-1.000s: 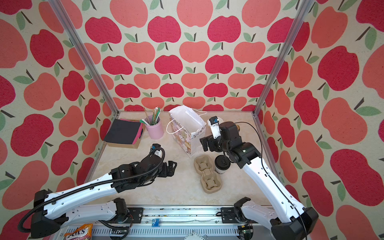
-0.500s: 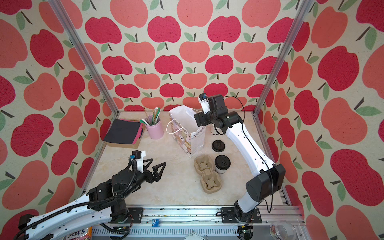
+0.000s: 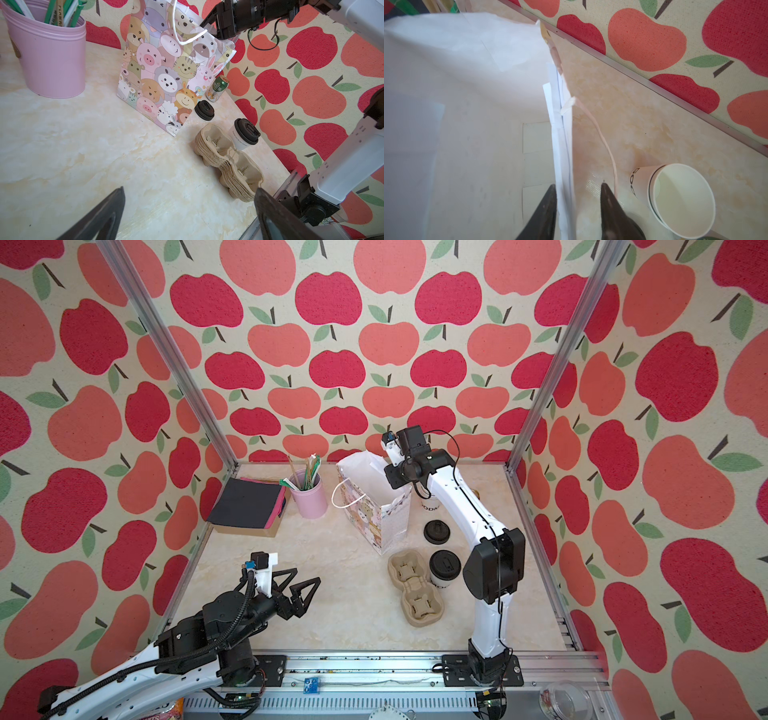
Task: Pack the takeout coffee
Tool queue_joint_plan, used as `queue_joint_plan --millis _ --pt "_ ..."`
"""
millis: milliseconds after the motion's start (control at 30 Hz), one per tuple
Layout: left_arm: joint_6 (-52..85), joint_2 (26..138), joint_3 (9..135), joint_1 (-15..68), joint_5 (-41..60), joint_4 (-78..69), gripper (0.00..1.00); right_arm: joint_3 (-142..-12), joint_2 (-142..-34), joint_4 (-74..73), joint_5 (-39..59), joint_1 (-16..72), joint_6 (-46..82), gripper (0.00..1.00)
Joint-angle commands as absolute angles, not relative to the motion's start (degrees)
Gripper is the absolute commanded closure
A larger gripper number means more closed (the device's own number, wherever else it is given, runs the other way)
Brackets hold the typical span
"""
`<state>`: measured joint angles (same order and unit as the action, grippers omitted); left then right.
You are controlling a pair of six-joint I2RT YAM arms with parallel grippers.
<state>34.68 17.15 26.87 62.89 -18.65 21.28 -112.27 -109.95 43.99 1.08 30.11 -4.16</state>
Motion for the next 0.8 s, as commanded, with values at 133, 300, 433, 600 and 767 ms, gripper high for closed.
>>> queue_joint_plan --millis 133,300,433,600,767 --pt "35.07 17.44 28.08 63.02 -20.44 23.63 0.01 -113.79 -108.49 44.11 3.18 32.46 -4.26 0.96" --pt "34.99 18.26 29.49 62.97 -21.67 24.53 0.01 -112.44 -106.0 42.09 4.98 33.65 -1.93 1.0" --pt "34.73 18.8 30.93 63.0 -22.9 25.6 0.01 -110.01 -102.38 39.6 5.22 34.67 1.13 1.0" --pt "34.28 18.81 32.82 62.93 -23.64 27.32 0.01 -105.3 -96.87 36.55 4.65 36.23 4.29 1.0" --pt "33.4 18.29 34.99 62.93 -23.99 29.04 0.01 -100.0 -90.87 32.7 5.64 37.39 8.01 1.0"
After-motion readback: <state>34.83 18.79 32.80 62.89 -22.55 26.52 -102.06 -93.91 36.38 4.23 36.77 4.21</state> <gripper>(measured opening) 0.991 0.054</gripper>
